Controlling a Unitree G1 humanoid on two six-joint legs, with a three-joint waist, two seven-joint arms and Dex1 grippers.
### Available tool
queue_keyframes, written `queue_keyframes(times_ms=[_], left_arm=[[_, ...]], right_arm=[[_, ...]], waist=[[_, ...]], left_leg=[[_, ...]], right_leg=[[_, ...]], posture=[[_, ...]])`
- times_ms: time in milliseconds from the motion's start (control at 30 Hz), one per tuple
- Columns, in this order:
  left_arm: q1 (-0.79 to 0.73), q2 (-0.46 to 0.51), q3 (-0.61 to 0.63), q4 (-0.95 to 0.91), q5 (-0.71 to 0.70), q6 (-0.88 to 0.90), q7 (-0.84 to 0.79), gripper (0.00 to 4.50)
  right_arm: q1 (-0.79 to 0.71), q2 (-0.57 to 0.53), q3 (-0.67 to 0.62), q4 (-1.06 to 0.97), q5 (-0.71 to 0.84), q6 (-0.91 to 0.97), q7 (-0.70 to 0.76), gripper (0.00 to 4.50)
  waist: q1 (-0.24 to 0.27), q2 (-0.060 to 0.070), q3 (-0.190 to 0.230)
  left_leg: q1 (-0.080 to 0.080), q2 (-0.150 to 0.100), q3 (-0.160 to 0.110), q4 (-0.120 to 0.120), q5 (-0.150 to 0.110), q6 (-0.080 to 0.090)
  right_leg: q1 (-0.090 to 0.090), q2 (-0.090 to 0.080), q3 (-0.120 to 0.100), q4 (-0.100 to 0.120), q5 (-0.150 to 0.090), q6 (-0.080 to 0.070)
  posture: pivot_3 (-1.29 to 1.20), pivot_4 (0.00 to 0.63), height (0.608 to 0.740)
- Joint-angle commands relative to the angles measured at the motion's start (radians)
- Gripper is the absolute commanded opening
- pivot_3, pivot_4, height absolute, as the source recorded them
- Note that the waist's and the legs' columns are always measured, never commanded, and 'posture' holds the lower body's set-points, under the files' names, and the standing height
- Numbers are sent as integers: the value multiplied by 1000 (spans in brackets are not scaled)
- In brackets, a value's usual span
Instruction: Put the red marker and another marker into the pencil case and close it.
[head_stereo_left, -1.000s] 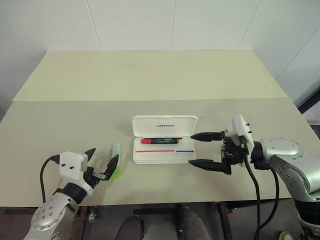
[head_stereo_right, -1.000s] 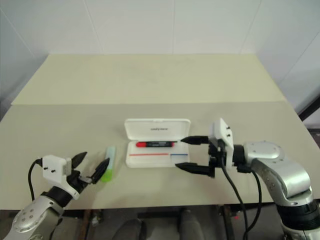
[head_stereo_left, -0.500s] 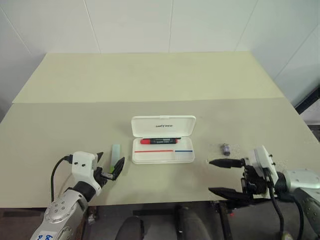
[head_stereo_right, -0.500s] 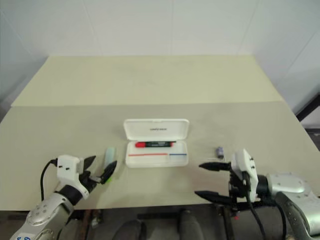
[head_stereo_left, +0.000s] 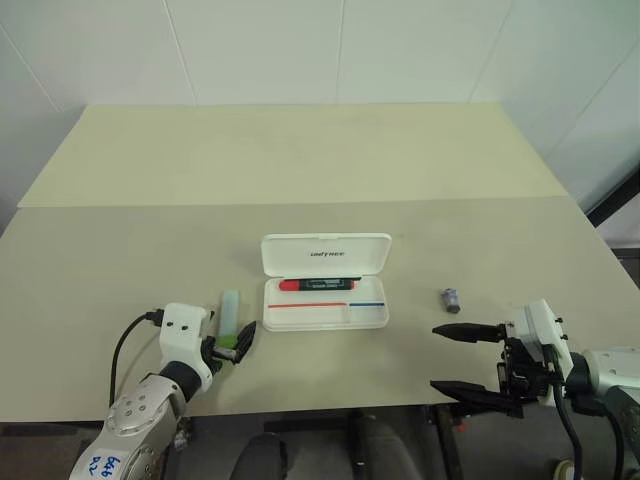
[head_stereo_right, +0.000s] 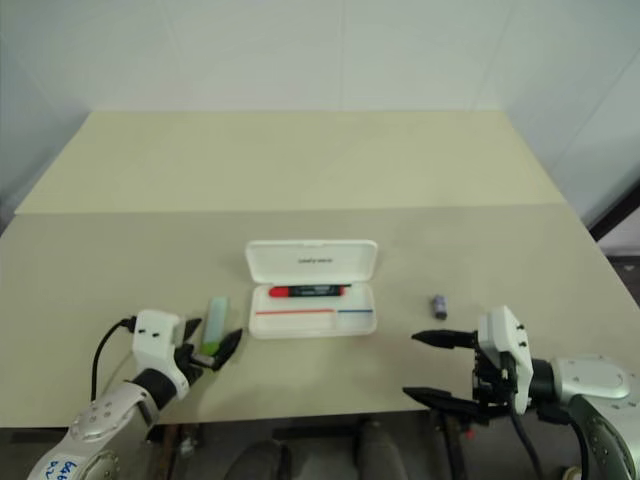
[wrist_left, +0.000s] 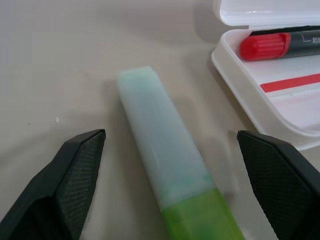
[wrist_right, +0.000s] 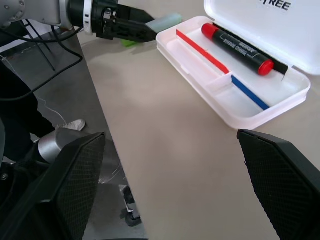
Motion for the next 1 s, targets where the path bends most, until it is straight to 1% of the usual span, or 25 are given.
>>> queue_keyframes(times_ms=[33, 233, 267, 333, 367, 400, 433, 567, 633, 700, 1000], left_arm=[[2, 28, -7, -24, 26, 75, 17, 4500], [1, 29, -8, -33, 29, 110, 13, 4500], [1, 31, -12, -31, 38, 119, 19, 4310], [-1, 30, -16, -27, 50, 129, 25, 3872], [-3, 28, -17, -27, 52, 129, 25, 3524], [-4, 26, -16, -27, 53, 130, 23, 3277], [-6, 23, -16, -28, 55, 132, 24, 2863], [-16, 17, -12, -27, 63, 142, 29, 1643], [-20, 15, -8, -31, 65, 148, 28, 913], [-25, 13, -6, -30, 70, 148, 28, 529], [-56, 27, 31, -12, 70, 147, 9, 526]], right_arm=[[-16, -2, -16, 5, 12, -10, -9, 4420], [-23, -3, -15, 13, 13, -12, -11, 4420], [-24, -3, -14, 13, 14, -12, -10, 4476], [-27, -3, -14, 14, 16, -13, -9, 4500], [-29, -3, -13, 14, 17, -12, -10, 4500], [-31, -3, -13, 14, 17, -11, -10, 4500], [-34, -3, -12, 15, 17, -10, -10, 4500], [-59, 3, -9, 18, 25, -8, -18, 4500], [-81, 16, -9, 20, 34, -7, -33, 4500], [-97, 30, -10, 19, 45, -4, -49, 4500], [-117, 86, -5, -1, 82, -8, -103, 4500]], waist=[[-1, 0, 0], [-5, 0, 0], [-5, 0, 0], [-5, 1, 0], [-5, 1, 0], [-4, 1, 0], [-4, 1, 0], [-4, 1, 0], [-4, 1, 0], [-4, 1, 0], [-3, 1, -1]], left_leg=[[0, 0, 0, 0, 0, 0], [0, 0, 3, 0, 0, 0], [1, 0, 3, 0, 0, 0], [1, 0, 3, 0, 0, 0], [1, 0, 3, 0, 0, 0], [1, 0, 3, 0, 0, 0], [1, 0, 3, 0, 0, 0], [1, 0, 3, 0, 0, 0], [1, 0, 3, 0, 0, 0], [1, 0, 3, 0, 0, 0], [1, 0, 3, 0, 0, 0]], right_leg=[[0, 0, 0, 0, 0, 0], [2, 1, 2, 0, 0, 0], [2, 1, 2, 0, 0, 0], [2, 1, 3, 0, 0, 0], [2, 1, 3, -1, 0, 1], [2, 1, 3, -1, 0, 1], [2, 1, 3, -1, 0, 1], [2, 1, 3, 0, 0, 1], [2, 1, 4, -1, 0, 1], [2, 1, 4, 0, 0, 1], [1, 1, 4, 0, 0, 1]], posture=[[0, 150, 740], [0, 150, 740], [0, 150, 740], [0, 150, 740], [0, 150, 740], [0, 150, 740], [0, 150, 740], [0, 150, 740], [0, 150, 740], [0, 150, 740], [0, 150, 740]])
